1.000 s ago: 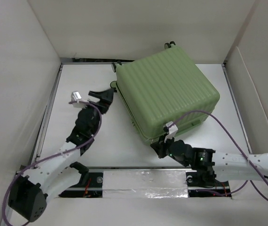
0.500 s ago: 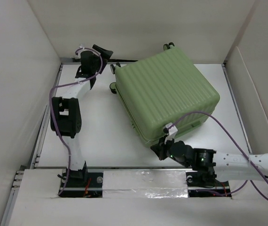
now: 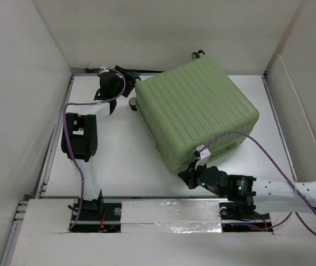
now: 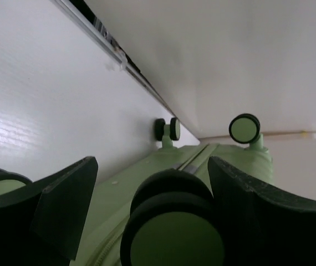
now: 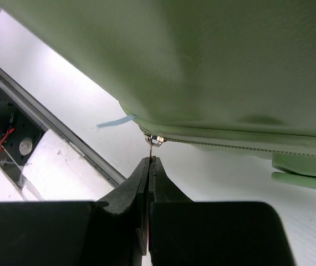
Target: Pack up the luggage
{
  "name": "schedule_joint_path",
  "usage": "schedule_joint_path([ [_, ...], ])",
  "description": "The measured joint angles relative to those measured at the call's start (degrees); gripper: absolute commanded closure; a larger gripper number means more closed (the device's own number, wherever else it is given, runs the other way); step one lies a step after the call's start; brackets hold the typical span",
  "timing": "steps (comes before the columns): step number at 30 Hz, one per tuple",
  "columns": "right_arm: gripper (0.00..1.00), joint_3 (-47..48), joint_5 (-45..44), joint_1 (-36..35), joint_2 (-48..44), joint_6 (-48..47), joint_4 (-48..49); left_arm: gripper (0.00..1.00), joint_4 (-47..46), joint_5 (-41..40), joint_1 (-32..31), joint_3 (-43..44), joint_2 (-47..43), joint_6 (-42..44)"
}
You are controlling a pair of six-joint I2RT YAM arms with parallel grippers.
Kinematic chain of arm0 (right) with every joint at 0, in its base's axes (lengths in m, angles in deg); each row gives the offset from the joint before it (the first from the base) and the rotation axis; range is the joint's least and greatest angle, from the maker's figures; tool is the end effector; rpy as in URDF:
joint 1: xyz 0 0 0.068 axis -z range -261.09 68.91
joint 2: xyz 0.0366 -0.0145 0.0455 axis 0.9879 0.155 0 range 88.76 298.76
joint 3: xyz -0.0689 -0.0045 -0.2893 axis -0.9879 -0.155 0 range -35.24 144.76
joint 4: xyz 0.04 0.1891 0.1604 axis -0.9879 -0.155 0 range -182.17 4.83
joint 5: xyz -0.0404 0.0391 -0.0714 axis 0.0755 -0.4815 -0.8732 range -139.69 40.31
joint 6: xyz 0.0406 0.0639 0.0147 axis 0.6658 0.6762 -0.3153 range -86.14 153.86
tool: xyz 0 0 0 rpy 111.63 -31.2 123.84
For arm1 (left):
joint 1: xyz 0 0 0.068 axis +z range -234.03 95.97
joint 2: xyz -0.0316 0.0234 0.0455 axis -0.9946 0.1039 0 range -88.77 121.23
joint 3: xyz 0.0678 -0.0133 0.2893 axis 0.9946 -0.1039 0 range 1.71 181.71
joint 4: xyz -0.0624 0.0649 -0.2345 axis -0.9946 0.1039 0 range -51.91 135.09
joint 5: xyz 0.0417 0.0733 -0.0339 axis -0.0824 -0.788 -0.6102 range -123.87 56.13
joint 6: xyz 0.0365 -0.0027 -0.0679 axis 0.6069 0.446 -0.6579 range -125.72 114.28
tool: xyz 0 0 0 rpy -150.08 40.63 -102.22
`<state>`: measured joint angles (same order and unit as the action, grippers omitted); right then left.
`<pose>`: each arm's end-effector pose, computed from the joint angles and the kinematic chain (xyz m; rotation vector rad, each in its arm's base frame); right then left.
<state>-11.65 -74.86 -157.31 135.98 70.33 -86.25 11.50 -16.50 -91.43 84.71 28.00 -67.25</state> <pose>0.0706 0.1711 0.2313 -0.4187 2.0148 0.8343 0.5070 -0.0856 0.2745 -0.6076 1.7253 -1.1329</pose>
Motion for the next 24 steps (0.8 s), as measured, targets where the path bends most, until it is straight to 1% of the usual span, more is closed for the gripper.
schedule_joint_path([
  [3,1.00,0.00,-0.09,-0.37,-0.09,0.70,-1.29,0.25,-6.60,-1.46,-0.52,-8.39,-4.11,-4.04],
  [6,1.00,0.00,-0.20,-0.76,-0.52,0.92,-2.29,0.29,-12.09,-1.53,-0.48,-13.25,-6.21,-7.78],
  [7,1.00,0.00,-0.24,-0.76,-0.66,0.92,-2.34,0.35,-13.20,-1.36,-0.52,-13.90,-6.49,-8.59],
  [9,1.00,0.00,-0.31,-0.76,-0.74,0.94,-2.40,0.43,-14.99,-1.05,-0.85,-14.32,-6.69,-10.03],
  [12,1.00,0.00,-0.39,-0.76,-0.74,0.98,-2.38,0.76,-16.11,-2.43,-0.83,-14.99,-6.86,-11.61],
  [13,1.00,0.00,-0.39,-0.76,-0.74,0.96,-2.38,0.95,-16.87,-2.25,-0.66,-15.56,-6.97,-11.91],
  [14,1.00,0.00,-0.39,-0.70,-0.74,0.92,-2.43,1.00,-17.75,-2.56,-0.70,-16.31,-7.21,-12.07],
  [17,1.00,0.02,0.07,0.72,-0.85,0.31,-2.80,1.00,-19.69,-4.42,-0.76,-18.78,-8.61,-11.80],
  [19,1.00,0.04,2.47,3.58,-2.12,-1.70,-3.72,1.00,-20.98,-6.45,-0.66,-21.07,-10.05,-10.99],
  [22,1.00,0.17,10.23,10.82,-3.87,-5.64,-6.25,1.00,-22.62,-10.62,0.70,-27.54,-15.10,-9.09],
  [24,1.00,1.05,16.57,18.53,-3.58,-8.85,-7.85,1.00,-23.47,-14.05,2.10,-33.35,-20.17,-7.82],
])
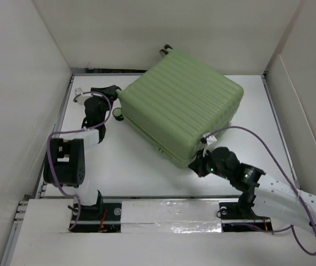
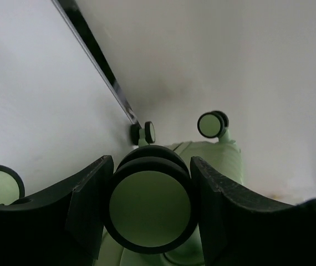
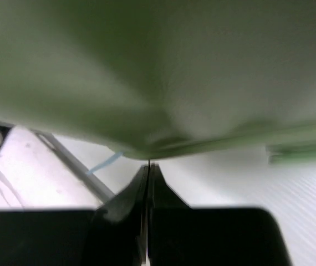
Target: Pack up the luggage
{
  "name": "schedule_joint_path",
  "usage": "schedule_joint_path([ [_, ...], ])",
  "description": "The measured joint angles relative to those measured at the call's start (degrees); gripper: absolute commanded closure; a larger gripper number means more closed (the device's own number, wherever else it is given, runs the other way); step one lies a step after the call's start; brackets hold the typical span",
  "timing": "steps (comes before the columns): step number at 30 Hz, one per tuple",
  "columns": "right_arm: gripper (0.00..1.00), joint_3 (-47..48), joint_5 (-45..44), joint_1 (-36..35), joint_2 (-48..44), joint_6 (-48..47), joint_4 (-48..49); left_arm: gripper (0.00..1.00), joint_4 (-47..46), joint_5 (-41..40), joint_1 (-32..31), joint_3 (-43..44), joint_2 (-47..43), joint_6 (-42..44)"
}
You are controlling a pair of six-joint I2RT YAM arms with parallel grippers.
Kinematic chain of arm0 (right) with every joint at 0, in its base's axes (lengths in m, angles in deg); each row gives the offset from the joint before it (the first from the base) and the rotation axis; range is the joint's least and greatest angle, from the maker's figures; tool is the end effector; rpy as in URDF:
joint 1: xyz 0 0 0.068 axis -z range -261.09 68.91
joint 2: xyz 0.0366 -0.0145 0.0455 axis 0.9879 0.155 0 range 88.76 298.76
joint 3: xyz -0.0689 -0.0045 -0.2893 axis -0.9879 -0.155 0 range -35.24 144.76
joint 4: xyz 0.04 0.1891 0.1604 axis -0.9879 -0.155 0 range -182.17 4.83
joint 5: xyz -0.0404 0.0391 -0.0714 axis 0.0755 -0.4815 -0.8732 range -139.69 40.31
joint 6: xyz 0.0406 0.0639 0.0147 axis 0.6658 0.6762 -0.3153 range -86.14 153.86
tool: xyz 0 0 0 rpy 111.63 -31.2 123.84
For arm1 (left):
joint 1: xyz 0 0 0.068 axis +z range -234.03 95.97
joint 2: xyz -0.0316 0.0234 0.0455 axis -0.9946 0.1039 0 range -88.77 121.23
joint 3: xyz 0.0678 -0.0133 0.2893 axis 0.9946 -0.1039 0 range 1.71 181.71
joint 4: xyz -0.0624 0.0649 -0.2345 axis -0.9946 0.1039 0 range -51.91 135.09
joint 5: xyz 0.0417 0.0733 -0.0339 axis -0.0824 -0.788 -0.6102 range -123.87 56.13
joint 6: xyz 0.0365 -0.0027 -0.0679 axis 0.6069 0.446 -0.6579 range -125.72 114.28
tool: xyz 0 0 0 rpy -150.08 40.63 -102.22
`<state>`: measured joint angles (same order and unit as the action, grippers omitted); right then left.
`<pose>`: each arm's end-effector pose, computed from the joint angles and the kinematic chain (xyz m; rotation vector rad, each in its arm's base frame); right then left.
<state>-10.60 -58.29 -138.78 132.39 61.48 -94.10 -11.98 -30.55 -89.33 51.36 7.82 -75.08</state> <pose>0.1012 0.1419 0.2287 -0.4618 2.0918 0.7543 0.3941 -0.0404 0.2785 -0.8155 1.3965 -1.0723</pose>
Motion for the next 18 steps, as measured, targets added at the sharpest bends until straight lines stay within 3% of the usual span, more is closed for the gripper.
schedule_joint_path([
  [5,1.00,5.84,9.55,17.59,6.67,-4.61,-4.92,1.00,-1.27,-11.76,0.79,-17.57,-17.86,2.29],
  [8,1.00,8.22,4.59,21.22,9.81,-5.92,-5.11,1.00,-1.70,-20.92,-2.67,-26.71,-28.13,2.89],
  [12,1.00,5.99,-11.34,13.44,9.62,-3.39,-3.19,1.00,-0.76,-32.11,-8.72,-33.33,-37.64,4.15],
  [18,1.00,4.42,-40.09,-8.28,14.49,0.09,-2.10,1.00,4.68,-42.69,-13.00,-35.58,-45.86,8.24],
])
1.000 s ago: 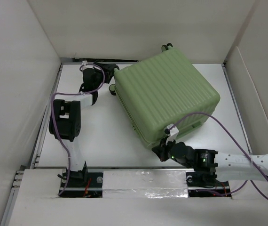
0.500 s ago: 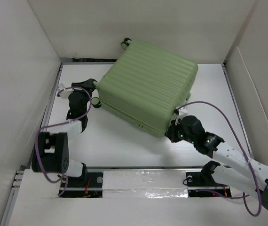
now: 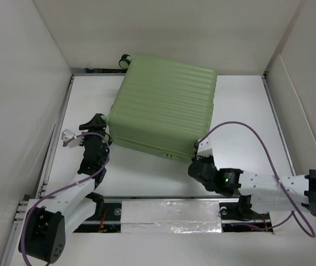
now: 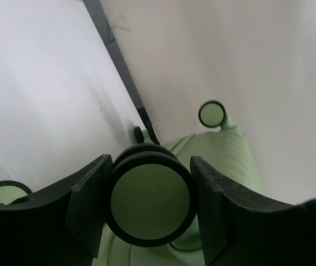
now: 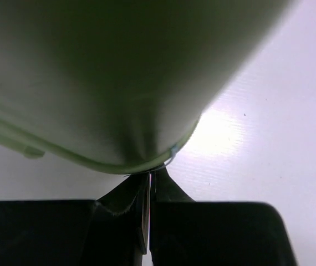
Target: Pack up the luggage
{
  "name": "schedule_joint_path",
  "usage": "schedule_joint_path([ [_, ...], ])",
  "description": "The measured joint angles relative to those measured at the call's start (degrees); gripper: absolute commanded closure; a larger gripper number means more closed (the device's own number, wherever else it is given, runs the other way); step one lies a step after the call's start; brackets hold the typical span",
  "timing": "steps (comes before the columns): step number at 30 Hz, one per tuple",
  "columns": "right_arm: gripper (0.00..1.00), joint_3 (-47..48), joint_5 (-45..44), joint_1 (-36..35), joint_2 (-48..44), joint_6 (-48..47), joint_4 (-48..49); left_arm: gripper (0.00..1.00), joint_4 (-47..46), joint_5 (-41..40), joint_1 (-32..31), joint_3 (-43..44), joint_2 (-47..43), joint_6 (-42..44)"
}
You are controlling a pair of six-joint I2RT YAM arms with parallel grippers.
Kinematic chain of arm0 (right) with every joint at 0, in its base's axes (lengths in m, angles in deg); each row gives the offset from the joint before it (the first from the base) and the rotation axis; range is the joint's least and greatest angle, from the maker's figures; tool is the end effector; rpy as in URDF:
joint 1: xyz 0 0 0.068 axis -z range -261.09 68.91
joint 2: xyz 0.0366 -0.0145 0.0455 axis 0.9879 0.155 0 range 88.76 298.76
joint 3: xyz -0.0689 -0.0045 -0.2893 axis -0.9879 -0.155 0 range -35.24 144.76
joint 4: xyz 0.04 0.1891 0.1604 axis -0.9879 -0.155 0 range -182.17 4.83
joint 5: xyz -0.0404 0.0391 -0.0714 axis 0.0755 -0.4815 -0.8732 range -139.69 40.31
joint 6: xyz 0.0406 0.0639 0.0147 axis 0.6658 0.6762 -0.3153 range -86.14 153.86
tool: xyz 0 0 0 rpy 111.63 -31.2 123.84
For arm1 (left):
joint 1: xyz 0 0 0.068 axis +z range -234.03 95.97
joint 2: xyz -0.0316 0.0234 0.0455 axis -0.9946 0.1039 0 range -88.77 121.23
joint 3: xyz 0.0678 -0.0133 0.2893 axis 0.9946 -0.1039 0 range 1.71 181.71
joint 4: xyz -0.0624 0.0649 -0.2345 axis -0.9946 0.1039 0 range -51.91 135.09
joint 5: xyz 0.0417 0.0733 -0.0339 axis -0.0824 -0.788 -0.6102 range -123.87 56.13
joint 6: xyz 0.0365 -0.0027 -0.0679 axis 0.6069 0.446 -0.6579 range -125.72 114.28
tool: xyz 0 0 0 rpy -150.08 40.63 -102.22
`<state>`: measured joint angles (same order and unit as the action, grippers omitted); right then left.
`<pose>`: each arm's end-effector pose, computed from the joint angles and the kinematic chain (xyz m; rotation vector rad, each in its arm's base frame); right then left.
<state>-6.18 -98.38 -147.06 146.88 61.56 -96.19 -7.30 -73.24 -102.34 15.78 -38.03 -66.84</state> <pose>0.1225 0.1540 0.2225 -0.2536 1.9944 0.0590 0.1875 -0.0182 0.2648 -1.0328 1.0681 -0.6433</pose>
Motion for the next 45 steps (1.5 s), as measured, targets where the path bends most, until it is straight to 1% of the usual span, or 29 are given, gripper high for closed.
schedule_joint_path([
  [2,1.00,1.03,-4.87,-6.08,2.27,0.24,-2.75,1.00,1.03,-1.07,0.04,0.00,-1.14,1.40],
  [4,1.00,1.95,-7.02,-10.80,3.48,0.37,-5.55,1.00,1.20,-2.16,0.11,0.63,-1.31,2.64],
  [6,1.00,2.91,-7.65,-13.57,4.24,0.52,-8.13,1.00,1.46,-2.54,0.17,1.77,-1.09,3.91],
  [8,1.00,3.54,-5.86,-13.79,3.28,0.13,-10.08,1.00,1.88,-2.32,0.22,3.02,-0.92,5.27],
  [9,1.00,3.56,-3.52,-12.55,1.92,-0.52,-10.43,1.00,2.05,-1.88,0.26,3.50,-0.90,5.84],
  [12,1.00,3.56,8.37,-4.31,-5.51,-5.18,-10.58,1.00,2.19,-0.24,0.46,4.72,-0.28,6.88],
  [15,1.00,3.65,24.65,12.00,-12.11,-8.98,-11.30,1.00,1.73,1.92,-1.09,5.25,-0.24,6.97],
  [18,1.00,5.05,35.34,28.30,-11.26,-11.08,-10.99,1.00,1.70,2.45,-4.74,5.07,-0.33,6.82],
  [21,1.00,6.43,43.28,39.17,-7.65,-12.20,-8.37,1.00,1.01,3.08,-6.80,4.00,-0.37,6.21],
  [23,1.00,6.36,46.29,41.86,-6.27,-11.67,-6.47,1.00,0.85,3.08,-7.34,2.97,-0.76,5.75],
  [25,1.00,2.49,46.80,40.96,-8.52,-10.84,-2.43,1.00,1.75,2.05,-7.37,2.62,-1.57,6.19],
  [27,1.00,-2.97,45.59,36.24,-15.54,-9.27,-0.55,1.00,4.42,0.70,-6.80,2.62,-3.28,7.15],
  [29,1.00,-5.22,44.59,30.01,-22.75,-8.61,-4.46,1.00,6.49,0.55,-5.05,2.62,-4.85,8.04],
  [30,1.00,-5.31,45.22,27.52,-25.40,-8.59,-7.43,0.97,7.08,1.31,-3.89,2.62,-5.35,8.26],
  [31,1.00,-5.18,46.34,26.01,-26.84,-8.76,-9.77,0.86,7.48,1.92,-3.15,2.69,-5.62,8.81],
  [32,1.00,-4.44,48.15,25.66,-26.75,-9.44,-11.93,0.53,8.31,2.29,-2.93,2.97,-5.68,9.57],
  [33,1.00,-2.97,49.96,26.16,-25.79,-10.19,-14.16,0.41,9.75,2.51,-3.08,3.58,-5.64,10.36],
  [34,1.00,-1.03,52.02,27.45,-23.85,-11.02,-16.33,0.32,11.15,2.86,-3.54,4.52,-5.57,11.15],
  [35,1.00,0.76,54.73,29.33,-21.22,-11.82,-17.40,0.20,12.66,3.17,-4.59,5.60,-5.62,12.41],
  [36,1.00,2.58,57.29,30.97,-18.73,-12.48,-17.75,0.15,14.36,3.43,-6.03,6.99,-5.86,13.11],
  [37,1.00,4.15,59.84,32.39,-16.48,-13.05,-17.46,0.13,15.43,4.20,-7.19,8.70,-6.19,14.03],
  [38,1.00,5.09,62.05,33.44,-14.21,-13.57,-16.52,0.13,15.91,4.98,-8.09,10.54,-6.60,14.99],
  [39,1.00,5.31,63.93,34.12,-12.24,-13.94,-14.82,0.17,16.13,5.60,-8.92,12.70,-7.06,16.09],
  [40,1.00,5.31,65.42,34.60,-10.71,-14.05,-13.22,0.25,16.02,6.78,-9.29,15.02,-7.48,17.29],
  [41,1.00,5.31,66.66,35.01,-9.55,-14.23,-11.85,0.57,15.15,8.41,-9.35,17.35,-7.63,18.53],
  [42,1.00,5.40,67.65,35.56,-8.61,-14.47,-10.80,0.77,14.03,10.62,-9.40,19.67,-7.63,19.52],
  [43,1.00,5.75,68.57,36.09,-7.69,-14.71,-10.32,0.91,12.72,13.66,-9.49,21.70,-7.32,20.70],
  [44,1.00,6.27,69.24,36.68,-6.75,-15.04,-10.27,1.00,11.21,16.13,-10.45,23.12,-6.58,21.66],
  [45,1.00,6.93,70.18,37.33,-5.75,-15.39,-10.29,1.00,9.68,19.06,-11.69,23.74,-6.16,22.51],
])
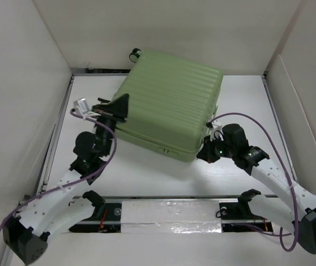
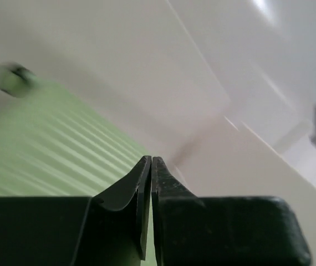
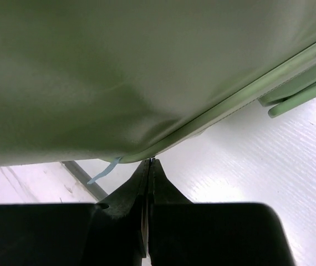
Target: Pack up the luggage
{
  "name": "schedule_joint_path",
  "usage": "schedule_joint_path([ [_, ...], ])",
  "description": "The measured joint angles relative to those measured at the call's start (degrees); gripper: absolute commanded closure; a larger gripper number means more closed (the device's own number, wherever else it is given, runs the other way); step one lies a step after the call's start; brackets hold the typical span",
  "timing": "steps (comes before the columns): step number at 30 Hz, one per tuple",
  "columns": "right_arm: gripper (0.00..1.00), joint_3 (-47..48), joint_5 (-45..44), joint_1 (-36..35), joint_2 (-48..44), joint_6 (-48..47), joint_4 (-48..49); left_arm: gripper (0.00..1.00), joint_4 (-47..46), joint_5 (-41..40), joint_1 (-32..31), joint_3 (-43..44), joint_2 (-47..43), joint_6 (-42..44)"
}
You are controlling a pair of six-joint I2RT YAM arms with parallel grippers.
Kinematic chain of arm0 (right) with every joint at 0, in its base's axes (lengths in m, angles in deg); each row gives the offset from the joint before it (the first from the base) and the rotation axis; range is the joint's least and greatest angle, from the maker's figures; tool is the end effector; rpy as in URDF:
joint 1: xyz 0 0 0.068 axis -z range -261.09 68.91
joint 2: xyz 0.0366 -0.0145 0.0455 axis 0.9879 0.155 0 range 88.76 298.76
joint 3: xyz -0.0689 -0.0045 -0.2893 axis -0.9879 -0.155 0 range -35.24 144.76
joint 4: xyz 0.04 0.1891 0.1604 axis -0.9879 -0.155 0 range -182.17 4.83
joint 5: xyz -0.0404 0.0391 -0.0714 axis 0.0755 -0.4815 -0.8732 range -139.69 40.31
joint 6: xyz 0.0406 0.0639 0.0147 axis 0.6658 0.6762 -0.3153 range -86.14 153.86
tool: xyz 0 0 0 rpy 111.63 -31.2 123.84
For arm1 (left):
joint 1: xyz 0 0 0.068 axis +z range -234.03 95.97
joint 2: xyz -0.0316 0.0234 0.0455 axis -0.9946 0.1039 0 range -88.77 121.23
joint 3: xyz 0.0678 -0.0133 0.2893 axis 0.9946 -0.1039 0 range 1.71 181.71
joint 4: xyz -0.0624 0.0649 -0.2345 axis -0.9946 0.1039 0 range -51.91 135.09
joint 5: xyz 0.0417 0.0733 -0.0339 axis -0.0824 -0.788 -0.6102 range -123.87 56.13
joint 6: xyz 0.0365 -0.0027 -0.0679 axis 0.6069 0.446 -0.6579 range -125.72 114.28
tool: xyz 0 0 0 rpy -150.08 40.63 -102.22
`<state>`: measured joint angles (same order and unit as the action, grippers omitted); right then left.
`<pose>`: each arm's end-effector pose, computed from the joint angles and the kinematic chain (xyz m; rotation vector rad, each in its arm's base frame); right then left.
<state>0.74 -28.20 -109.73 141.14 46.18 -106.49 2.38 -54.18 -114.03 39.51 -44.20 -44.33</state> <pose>0.1565 0.1130 0.2515 -0.5358 2.2346 0.7997 0.1603 -0.0663 0.4141 -0.4129 1.0643 -0.8822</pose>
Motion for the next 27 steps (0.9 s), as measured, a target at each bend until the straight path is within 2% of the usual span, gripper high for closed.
schedule_joint_path([
  [2,1.00,1.11,1.27,1.38,1.46,-0.63,-0.44,1.00,-3.69,0.48,-9.05,-0.35,1.42,2.40],
  [6,1.00,1.51,2.40,4.57,1.46,-1.07,-0.46,1.00,-7.23,-3.32,-33.42,-7.19,8.20,7.41],
  [7,1.00,1.51,2.40,5.11,1.09,-1.14,-0.22,1.00,-6.82,-4.37,-37.24,-9.20,10.91,7.37],
  [9,1.00,1.57,2.27,5.70,0.00,-1.51,0.31,0.91,-5.62,-5.40,-41.53,-13.46,15.82,6.03],
  [11,1.00,1.53,1.44,5.27,-0.96,-1.53,0.33,0.81,-5.18,-6.29,-42.14,-17.05,19.12,4.24],
  [15,1.00,-2.01,-2.58,2.36,-6.05,-0.02,2.75,0.78,-6.67,-7.63,-41.88,-17.92,26.25,2.27],
  [22,1.00,-3.78,-11.87,-7.08,-10.43,2.25,2.91,0.77,-14.32,-6.05,-37.55,-13.62,34.51,1.64],
  [27,1.00,-4.02,-20.11,-15.50,-10.64,4.20,2.84,0.77,-17.77,-1.57,-34.99,-10.97,39.01,0.52],
])
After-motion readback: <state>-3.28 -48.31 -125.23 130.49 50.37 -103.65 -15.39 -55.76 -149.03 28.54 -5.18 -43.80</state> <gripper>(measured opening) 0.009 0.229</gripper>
